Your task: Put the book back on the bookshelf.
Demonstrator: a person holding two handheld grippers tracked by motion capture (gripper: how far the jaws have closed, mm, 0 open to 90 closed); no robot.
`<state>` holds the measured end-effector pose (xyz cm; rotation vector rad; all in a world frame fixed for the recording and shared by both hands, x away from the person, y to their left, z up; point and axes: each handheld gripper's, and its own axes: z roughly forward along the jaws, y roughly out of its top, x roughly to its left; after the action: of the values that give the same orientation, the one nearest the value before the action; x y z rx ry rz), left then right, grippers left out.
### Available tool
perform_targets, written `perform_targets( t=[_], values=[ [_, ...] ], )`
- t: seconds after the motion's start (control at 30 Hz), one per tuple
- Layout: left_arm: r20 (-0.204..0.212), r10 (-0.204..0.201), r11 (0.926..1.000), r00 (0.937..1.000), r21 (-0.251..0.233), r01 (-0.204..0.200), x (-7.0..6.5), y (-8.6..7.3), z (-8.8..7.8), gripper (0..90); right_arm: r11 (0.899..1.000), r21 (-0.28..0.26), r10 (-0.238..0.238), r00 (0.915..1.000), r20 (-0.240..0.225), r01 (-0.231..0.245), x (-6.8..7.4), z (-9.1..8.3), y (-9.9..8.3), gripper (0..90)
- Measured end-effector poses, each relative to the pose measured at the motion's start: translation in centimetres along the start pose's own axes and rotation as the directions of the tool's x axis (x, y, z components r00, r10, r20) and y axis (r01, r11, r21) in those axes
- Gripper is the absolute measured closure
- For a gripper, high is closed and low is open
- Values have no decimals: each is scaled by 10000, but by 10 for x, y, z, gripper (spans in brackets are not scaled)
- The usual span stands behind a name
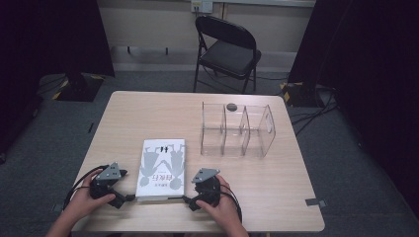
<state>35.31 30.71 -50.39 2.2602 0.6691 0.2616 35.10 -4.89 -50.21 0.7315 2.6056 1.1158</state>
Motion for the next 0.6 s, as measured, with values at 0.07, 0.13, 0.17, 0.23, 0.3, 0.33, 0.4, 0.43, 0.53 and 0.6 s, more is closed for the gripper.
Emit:
perform_targets(
  t=[0.07,0.13,0.17,0.23,0.3,0.33,0.4,0.43,0.53,0.6],
  values=[
    [-4,-76,10000,10000,-1,76,-1,0,1,0,10000,4,-4,10000,2,4,0,0,0,79],
    [-67,-82,10000,9999,-18,82,-1,1,1,0,10000,7,-7,10000,0,7,0,0,0,79],
    [-73,-81,10000,9999,-11,81,-1,1,1,0,10000,7,-7,10000,3,7,0,0,0,79],
    [-77,-50,10000,10000,8,50,-1,1,1,0,10000,11,-8,10000,4,8,0,0,0,80],
    [3,-23,10000,10000,-34,23,0,1,1,0,10000,20,5,10000,21,-5,0,0,0,79],
    [25,-2,10000,10000,-31,2,0,1,1,0,10000,23,23,10000,44,-23,0,0,0,79],
    [27,45,10000,10000,34,-45,-1,2,1,0,10000,26,55,9999,90,-55,1,0,0,79],
    [199,-26,9999,9998,150,23,-1,2,0,0,9999,71,96,9999,127,-97,1,0,1,79],
    [316,-171,9998,9994,63,169,-4,4,-2,28,10000,32,40,10000,61,-40,1,0,1,84],
    [822,-117,9999,9966,-51,122,-5,5,-6,152,10000,68,48,10000,24,-49,2,0,1,96]
  ],
)
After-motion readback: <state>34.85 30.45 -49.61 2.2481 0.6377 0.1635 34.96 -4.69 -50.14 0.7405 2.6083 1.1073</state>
